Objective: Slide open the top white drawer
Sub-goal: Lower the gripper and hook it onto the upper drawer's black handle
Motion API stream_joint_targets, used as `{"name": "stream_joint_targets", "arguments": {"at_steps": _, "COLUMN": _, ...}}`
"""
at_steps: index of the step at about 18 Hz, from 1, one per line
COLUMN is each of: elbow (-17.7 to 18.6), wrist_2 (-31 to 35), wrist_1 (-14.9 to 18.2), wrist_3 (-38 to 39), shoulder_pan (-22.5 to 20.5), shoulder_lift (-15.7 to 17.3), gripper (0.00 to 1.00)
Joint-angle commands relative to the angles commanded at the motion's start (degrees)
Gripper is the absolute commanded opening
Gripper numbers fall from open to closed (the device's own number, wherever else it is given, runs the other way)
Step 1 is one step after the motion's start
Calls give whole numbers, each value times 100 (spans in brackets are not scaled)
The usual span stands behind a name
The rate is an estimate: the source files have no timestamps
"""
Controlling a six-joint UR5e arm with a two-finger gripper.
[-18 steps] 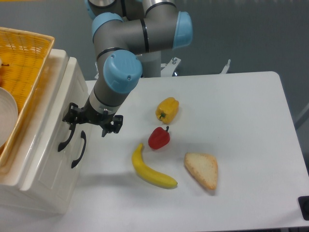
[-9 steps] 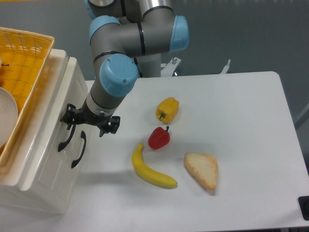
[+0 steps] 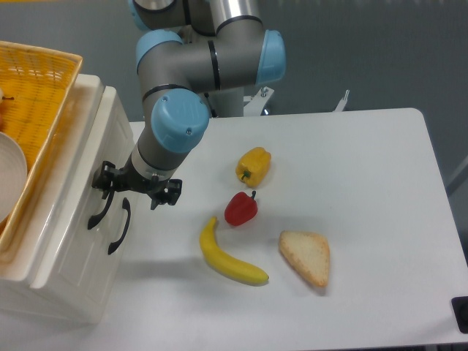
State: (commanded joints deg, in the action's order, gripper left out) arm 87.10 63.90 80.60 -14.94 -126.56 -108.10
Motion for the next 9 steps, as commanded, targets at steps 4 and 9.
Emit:
{"name": "stream_joint_targets", "arguments": {"at_steps": 4, "elbow": 0, "wrist_2": 0, "wrist_1": 0, "wrist_3": 0, "shoulder_pan": 0, "shoulder_lift": -26, "gripper": 100}}
{"name": "stream_joint_targets", "arguments": {"at_steps": 9, "elbow": -9, "wrist_2": 9, "wrist_1": -44, "wrist_3": -70, "shoulder_pan": 0, "shoulder_lift": -35, "gripper": 100}}
